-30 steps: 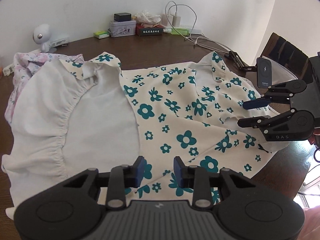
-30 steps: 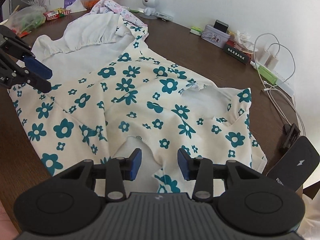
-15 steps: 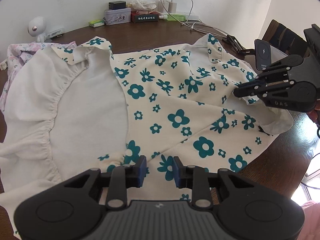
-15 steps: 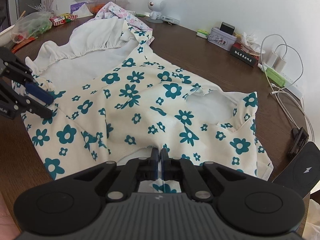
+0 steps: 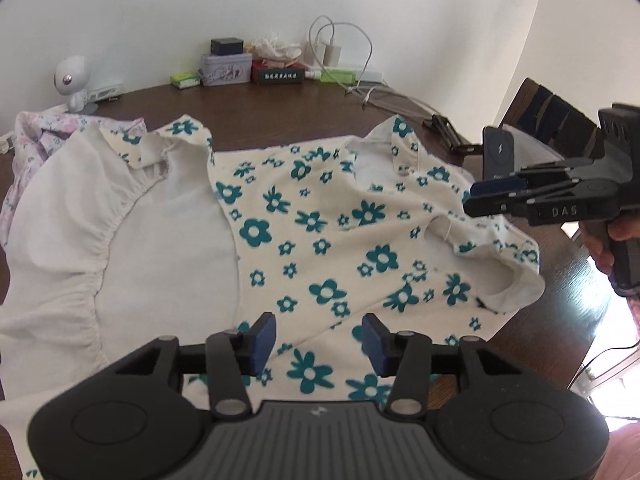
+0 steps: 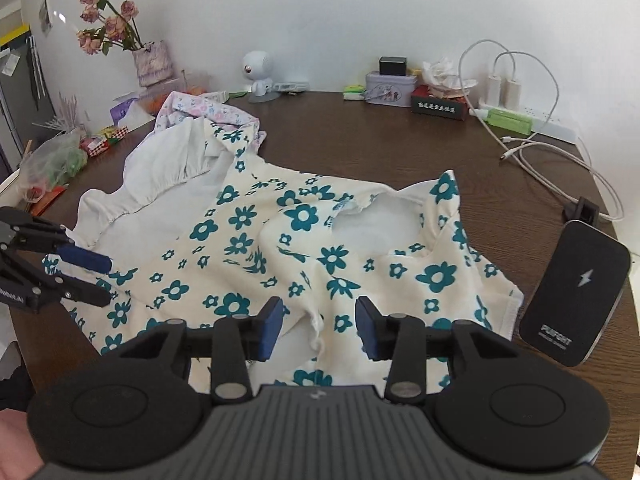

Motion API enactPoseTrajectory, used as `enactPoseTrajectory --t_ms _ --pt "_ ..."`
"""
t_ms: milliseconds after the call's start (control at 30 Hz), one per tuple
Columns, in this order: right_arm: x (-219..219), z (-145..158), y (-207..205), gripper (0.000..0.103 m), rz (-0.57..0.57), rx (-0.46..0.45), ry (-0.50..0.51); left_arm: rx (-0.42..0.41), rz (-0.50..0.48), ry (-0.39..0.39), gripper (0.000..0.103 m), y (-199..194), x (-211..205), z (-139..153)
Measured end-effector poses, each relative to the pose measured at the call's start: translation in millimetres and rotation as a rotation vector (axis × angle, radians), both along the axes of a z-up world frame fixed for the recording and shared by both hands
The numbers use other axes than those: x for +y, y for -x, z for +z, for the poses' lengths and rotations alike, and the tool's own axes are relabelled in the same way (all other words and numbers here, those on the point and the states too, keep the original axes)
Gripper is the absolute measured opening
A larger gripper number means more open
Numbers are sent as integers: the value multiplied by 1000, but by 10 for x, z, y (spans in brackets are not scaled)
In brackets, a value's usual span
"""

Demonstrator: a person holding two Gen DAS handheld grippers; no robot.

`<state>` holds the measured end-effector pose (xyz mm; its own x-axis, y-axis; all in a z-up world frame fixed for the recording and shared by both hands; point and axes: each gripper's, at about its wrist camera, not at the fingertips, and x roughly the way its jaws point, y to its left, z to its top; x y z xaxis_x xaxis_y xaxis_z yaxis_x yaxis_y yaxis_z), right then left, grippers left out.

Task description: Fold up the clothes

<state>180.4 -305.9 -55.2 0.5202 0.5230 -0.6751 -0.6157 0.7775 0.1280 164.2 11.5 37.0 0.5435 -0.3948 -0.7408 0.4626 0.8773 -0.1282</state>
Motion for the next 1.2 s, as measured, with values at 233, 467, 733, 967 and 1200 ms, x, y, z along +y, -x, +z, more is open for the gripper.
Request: enactPoseTrajectory --t_ms 233,467,733,967,1200 --pt "-29 -108 192 58 -9 25 126 -12 -104 -106 60 -569 -896 259" --pt "-80 -152 467 74 10 -8 151 70 -234 -155 72 -1292 -1756 -23" --pt "-140 -197 768 53 20 -50 165 153 -269 -138 60 -1724 -2202 -384" --pt "-132 -240 825 17 15 -62 154 170 -258 -100 8 -1807 -2218 -457" --pt "-115 -283 852 4 7 -71 139 106 -227 -33 2 -1834 -2162 -357"
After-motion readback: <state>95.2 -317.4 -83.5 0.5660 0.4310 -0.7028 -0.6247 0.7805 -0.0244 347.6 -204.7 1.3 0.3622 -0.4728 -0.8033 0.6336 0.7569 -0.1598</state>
